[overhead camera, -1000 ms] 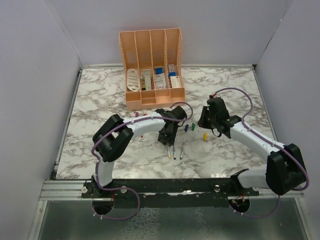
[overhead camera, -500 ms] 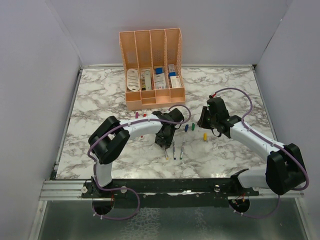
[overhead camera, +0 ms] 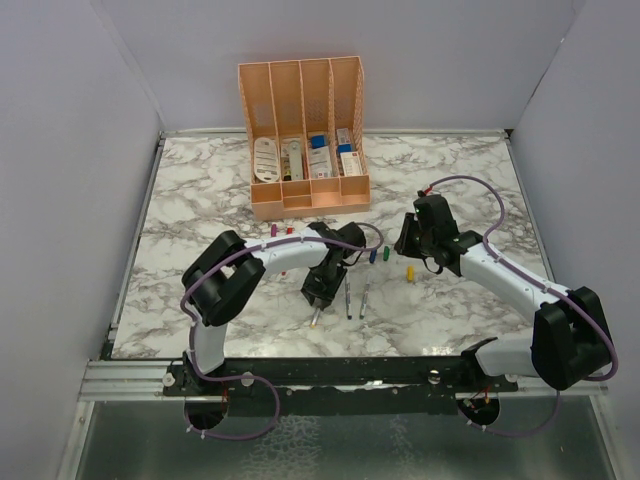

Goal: Insert the pens into the pen caps

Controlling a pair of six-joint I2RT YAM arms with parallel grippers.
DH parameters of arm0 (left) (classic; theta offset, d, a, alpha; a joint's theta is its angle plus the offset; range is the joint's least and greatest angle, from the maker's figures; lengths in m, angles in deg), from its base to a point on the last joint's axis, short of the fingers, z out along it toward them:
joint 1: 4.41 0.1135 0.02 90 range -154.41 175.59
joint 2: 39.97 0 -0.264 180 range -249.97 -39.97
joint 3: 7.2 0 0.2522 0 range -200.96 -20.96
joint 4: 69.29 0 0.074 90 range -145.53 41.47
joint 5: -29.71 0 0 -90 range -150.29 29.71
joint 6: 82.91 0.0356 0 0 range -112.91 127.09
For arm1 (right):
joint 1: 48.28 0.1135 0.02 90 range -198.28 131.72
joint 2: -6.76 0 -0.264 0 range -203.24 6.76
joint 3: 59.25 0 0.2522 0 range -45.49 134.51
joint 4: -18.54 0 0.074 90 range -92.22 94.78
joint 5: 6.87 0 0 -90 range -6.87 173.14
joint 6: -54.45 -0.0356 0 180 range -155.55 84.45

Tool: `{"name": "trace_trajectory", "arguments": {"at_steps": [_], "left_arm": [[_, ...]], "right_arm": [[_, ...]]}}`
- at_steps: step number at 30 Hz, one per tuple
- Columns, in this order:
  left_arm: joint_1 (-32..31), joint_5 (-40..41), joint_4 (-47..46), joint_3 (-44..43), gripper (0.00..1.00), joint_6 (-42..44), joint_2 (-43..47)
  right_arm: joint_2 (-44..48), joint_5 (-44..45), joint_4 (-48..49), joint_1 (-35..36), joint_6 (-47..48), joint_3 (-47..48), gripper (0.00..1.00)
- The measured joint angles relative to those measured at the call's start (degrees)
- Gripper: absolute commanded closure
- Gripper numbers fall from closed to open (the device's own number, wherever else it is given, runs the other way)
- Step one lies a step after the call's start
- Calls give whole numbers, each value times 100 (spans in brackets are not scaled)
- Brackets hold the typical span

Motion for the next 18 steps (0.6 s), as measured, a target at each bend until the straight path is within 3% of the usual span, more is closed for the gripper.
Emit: {"name": "trace_trajectory", "arguments": {"at_steps": [18], "left_arm": [[-9,-96,651,-140,65,243,-195]], "right_arm": [[-9,-28,0,0,0,0,75]]}}
